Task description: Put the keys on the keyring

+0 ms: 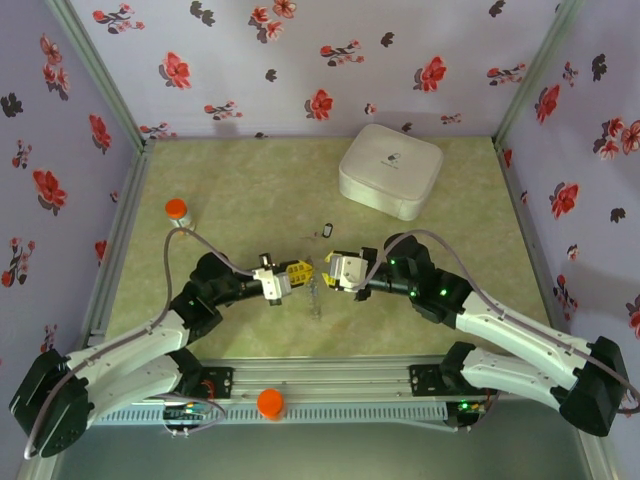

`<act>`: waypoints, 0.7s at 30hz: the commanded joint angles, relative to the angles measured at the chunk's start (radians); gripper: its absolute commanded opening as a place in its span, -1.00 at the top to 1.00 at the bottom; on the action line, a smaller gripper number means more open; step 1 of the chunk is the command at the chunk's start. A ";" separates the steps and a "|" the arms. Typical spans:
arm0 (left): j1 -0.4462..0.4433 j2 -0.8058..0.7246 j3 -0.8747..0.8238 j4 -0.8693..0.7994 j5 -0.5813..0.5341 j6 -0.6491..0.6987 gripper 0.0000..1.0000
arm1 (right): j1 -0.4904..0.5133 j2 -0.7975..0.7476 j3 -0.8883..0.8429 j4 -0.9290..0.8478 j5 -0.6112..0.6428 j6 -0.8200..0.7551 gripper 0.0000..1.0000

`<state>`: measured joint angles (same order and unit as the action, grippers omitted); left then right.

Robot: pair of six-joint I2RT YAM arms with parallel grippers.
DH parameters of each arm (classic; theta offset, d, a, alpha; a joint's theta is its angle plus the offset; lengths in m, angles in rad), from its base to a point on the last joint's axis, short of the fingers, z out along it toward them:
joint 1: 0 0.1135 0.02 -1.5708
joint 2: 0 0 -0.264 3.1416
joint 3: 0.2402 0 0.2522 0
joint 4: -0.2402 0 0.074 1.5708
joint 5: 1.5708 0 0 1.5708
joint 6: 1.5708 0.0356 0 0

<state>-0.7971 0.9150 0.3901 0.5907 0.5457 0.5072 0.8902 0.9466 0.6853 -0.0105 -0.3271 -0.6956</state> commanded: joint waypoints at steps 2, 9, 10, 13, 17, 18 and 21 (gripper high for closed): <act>-0.007 0.022 0.053 0.047 0.034 -0.028 1.00 | 0.007 -0.001 -0.011 0.080 -0.047 0.045 0.43; -0.007 0.038 0.061 0.055 0.046 -0.070 1.00 | 0.012 0.005 -0.008 0.057 -0.068 0.031 0.61; -0.007 0.036 0.059 0.061 0.049 -0.075 1.00 | 0.013 0.004 -0.008 0.056 -0.069 0.028 0.64; -0.007 0.035 0.058 0.075 0.057 -0.093 1.00 | 0.013 0.006 0.000 0.037 -0.073 0.020 0.75; -0.007 0.040 0.061 0.083 0.067 -0.113 1.00 | 0.014 0.011 0.011 0.032 -0.084 0.018 0.76; -0.008 0.042 0.062 0.084 0.071 -0.116 1.00 | 0.014 0.016 0.016 0.028 -0.085 0.018 0.69; -0.007 0.045 0.062 0.080 0.078 -0.123 1.00 | 0.014 0.035 0.030 0.012 -0.097 0.009 0.63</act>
<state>-0.7986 0.9585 0.4164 0.6033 0.5957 0.4126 0.8970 0.9638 0.6884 0.0273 -0.3939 -0.6785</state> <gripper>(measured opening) 0.043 0.186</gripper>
